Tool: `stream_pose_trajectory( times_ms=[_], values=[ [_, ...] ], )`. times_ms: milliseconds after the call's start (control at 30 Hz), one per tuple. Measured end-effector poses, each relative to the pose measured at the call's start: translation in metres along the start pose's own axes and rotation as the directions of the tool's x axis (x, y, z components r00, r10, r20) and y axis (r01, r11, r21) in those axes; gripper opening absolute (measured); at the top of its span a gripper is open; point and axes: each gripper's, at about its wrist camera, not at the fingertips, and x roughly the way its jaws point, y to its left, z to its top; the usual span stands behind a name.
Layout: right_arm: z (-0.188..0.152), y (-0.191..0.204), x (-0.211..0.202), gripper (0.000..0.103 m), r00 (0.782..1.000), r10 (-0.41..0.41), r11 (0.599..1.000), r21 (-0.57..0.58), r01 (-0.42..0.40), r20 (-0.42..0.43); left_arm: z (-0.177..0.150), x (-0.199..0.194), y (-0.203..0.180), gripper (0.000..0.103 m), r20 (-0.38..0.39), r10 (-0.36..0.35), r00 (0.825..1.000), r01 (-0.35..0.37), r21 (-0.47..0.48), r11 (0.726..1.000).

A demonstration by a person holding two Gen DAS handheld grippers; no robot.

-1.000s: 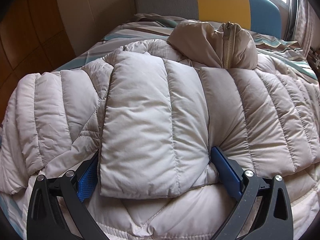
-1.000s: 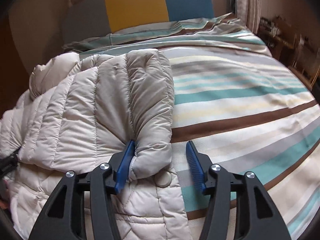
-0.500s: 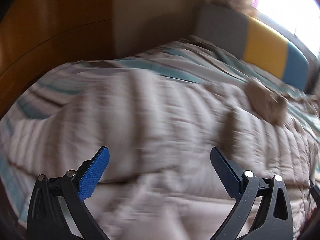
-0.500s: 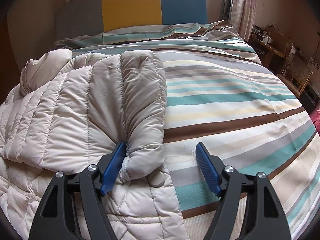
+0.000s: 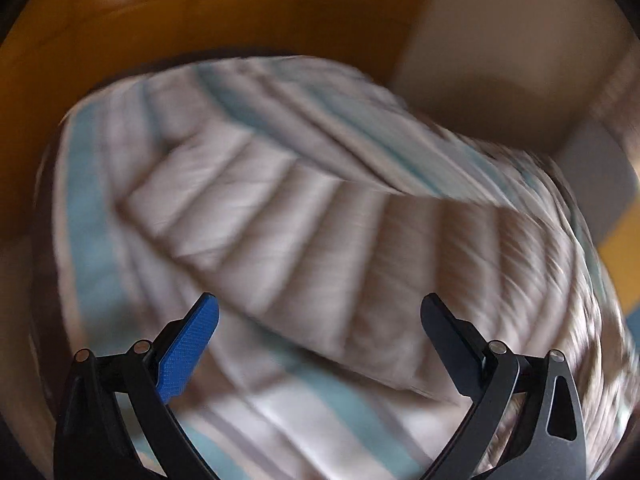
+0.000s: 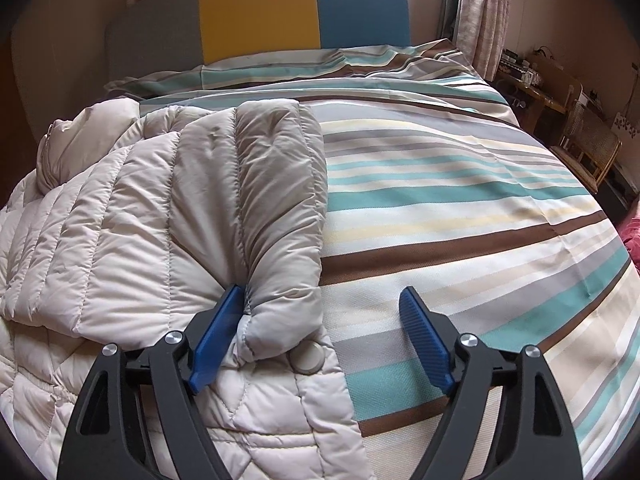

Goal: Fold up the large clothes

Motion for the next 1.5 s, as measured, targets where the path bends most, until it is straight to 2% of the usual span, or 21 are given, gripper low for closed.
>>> stream_pose_trajectory(
  times_ms=[67,200,267,300,367,433,500,533,600,667,833,933,1000,1100,1333,1500],
  values=[
    [0.0,-0.001,0.001,0.081,1.0,0.0,1.0,0.002,0.0,-0.001,0.008,0.01,0.023,0.1,-0.028,0.02,0.999,-0.023,-0.098,0.995],
    [0.0,-0.001,0.001,0.081,1.0,-0.001,1.0,0.003,0.001,-0.002,0.015,0.026,0.045,0.096,-0.048,0.082,0.995,-0.089,-0.172,0.981],
    [0.0,-0.001,0.001,0.081,1.0,0.0,1.0,0.004,0.001,-0.003,0.019,0.033,0.043,0.096,-0.026,0.1,0.995,-0.103,-0.149,0.983],
    [0.0,-0.001,0.001,0.082,1.0,0.0,1.0,0.004,0.0,-0.003,0.02,0.037,0.039,0.092,-0.016,0.113,0.993,-0.114,-0.122,0.986],
    [0.0,-0.002,0.002,0.082,1.0,0.0,1.0,0.006,0.0,-0.003,0.019,0.046,0.026,0.09,-0.004,0.168,0.986,-0.168,-0.043,0.985],
    [0.0,-0.002,0.002,0.082,1.0,-0.001,1.0,0.006,0.001,-0.004,0.014,0.046,0.017,0.078,0.02,0.187,0.982,-0.188,0.011,0.982],
    [0.0,-0.002,0.002,0.082,1.0,-0.002,1.0,0.005,0.002,-0.003,0.013,0.046,0.012,0.055,0.038,0.17,0.985,-0.171,0.025,0.985],
    [0.0,-0.002,0.002,0.082,1.0,-0.003,1.0,0.004,0.003,-0.002,0.014,0.046,0.007,0.047,0.04,0.156,0.987,-0.158,0.038,0.987],
    [0.0,-0.002,0.002,0.083,1.0,-0.006,1.0,0.004,0.006,-0.002,0.016,0.048,0.0,0.019,0.043,0.125,0.991,-0.128,0.061,0.99],
    [-0.001,-0.003,0.002,0.083,1.0,-0.007,1.0,0.005,0.007,-0.001,0.019,0.046,-0.005,0.013,0.049,0.109,0.993,-0.112,0.064,0.992],
    [-0.001,-0.003,0.002,0.083,1.0,-0.001,1.0,0.009,0.001,-0.003,0.027,0.023,-0.013,0.011,0.128,0.106,0.986,-0.111,0.028,0.993],
    [0.0,-0.002,0.002,0.083,1.0,0.0,1.0,0.014,0.0,-0.005,0.031,-0.002,-0.032,0.011,0.221,0.094,0.971,-0.108,0.053,0.993],
    [0.0,-0.003,0.002,0.083,1.0,-0.002,1.0,0.011,0.002,-0.004,0.03,-0.021,-0.051,0.011,0.292,0.065,0.954,-0.096,0.091,0.991],
    [0.0,-0.004,0.002,0.083,1.0,0.0,1.0,0.013,0.0,-0.005,0.024,-0.044,-0.082,0.011,0.358,0.004,0.934,-0.064,0.156,0.986],
    [0.001,-0.003,0.003,0.083,1.0,0.002,1.0,0.018,-0.002,-0.005,-0.002,-0.071,-0.148,0.011,0.368,-0.155,0.917,0.03,0.326,0.945],
    [0.001,-0.003,0.004,0.083,1.0,0.005,1.0,0.02,-0.005,-0.006,-0.031,-0.076,-0.181,0.011,0.335,-0.217,0.917,0.064,0.413,0.908]
  ],
)
